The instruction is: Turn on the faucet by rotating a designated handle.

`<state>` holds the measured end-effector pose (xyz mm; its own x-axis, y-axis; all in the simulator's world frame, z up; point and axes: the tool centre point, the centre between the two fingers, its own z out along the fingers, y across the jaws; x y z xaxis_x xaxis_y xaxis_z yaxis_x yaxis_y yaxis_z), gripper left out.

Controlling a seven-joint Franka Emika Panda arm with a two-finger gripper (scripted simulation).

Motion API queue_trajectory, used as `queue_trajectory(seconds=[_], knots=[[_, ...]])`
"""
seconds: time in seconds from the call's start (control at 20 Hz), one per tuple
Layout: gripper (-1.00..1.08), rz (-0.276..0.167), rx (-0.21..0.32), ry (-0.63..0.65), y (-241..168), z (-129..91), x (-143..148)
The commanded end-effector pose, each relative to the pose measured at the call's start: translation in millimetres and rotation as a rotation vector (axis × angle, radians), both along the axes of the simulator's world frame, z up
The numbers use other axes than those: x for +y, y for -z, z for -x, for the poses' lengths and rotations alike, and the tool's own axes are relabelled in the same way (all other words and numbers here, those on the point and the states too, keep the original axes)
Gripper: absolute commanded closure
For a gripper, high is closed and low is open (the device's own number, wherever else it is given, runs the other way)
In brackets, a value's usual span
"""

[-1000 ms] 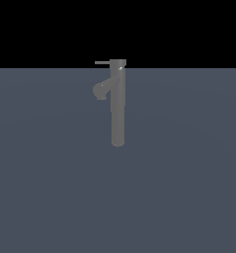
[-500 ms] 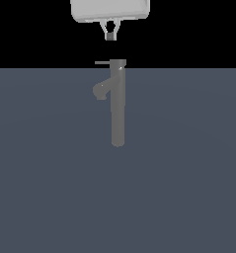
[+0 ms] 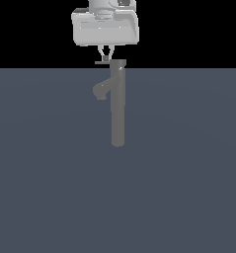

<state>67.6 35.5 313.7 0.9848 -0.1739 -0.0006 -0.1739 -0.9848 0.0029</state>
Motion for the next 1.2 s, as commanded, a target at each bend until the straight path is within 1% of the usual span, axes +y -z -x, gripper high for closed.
queue_trajectory(seconds=[0.0, 0.45, 1.15], knots=[[1.08, -0.001, -0.001, 0.001, 7.3, -5.7, 2.8], [1.08, -0.003, 0.000, 0.003, 13.1, -9.1, 4.1], [1.08, -0.003, -0.001, 0.003, 13.1, 30.8, 23.8]])
